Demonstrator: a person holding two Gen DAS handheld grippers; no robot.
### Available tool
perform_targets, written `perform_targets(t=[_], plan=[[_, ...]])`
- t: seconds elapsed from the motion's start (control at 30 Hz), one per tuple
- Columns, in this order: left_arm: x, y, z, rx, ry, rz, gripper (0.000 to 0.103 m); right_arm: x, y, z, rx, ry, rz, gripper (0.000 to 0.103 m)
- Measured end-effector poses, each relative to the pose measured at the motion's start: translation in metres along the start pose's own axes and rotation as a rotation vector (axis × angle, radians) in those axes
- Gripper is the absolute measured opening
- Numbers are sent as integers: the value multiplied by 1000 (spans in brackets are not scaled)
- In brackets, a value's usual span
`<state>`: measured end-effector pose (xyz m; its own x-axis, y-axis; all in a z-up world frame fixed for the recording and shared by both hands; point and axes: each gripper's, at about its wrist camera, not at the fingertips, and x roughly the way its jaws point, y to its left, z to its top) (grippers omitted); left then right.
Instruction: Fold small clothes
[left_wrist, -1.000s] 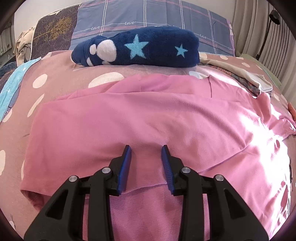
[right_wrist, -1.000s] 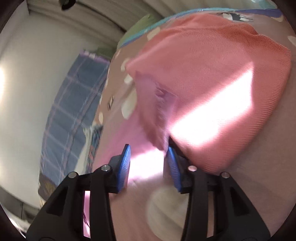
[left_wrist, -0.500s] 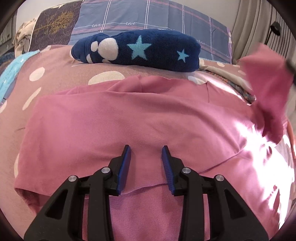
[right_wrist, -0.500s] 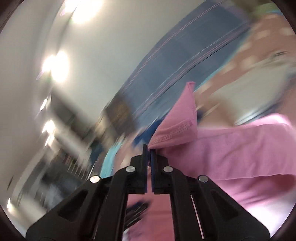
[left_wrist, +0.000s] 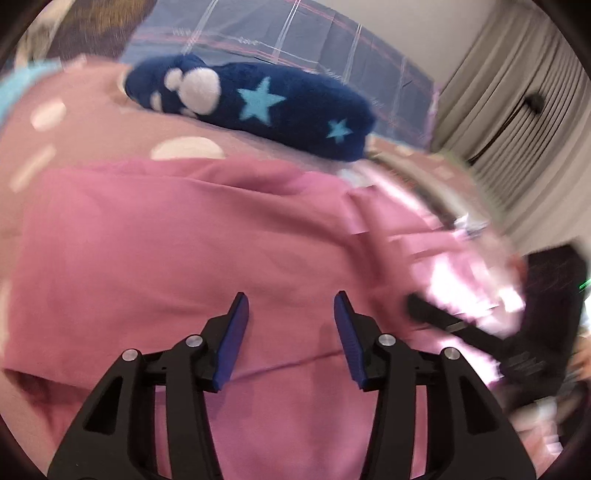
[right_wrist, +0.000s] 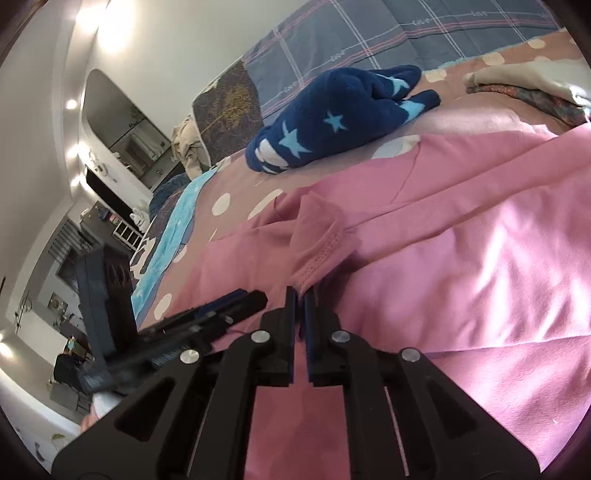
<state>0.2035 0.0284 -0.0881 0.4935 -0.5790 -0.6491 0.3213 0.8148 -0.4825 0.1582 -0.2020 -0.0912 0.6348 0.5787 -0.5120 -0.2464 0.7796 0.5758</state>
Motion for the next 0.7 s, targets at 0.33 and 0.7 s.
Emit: perform_targets(t=[0.33, 0.7], plan=[[11, -14, 19, -37, 51, -66, 57, 21, 5, 8, -31, 49, 24, 27], [4, -46, 37, 8, -3, -30, 4, 12, 0, 9, 6, 9, 11, 30]])
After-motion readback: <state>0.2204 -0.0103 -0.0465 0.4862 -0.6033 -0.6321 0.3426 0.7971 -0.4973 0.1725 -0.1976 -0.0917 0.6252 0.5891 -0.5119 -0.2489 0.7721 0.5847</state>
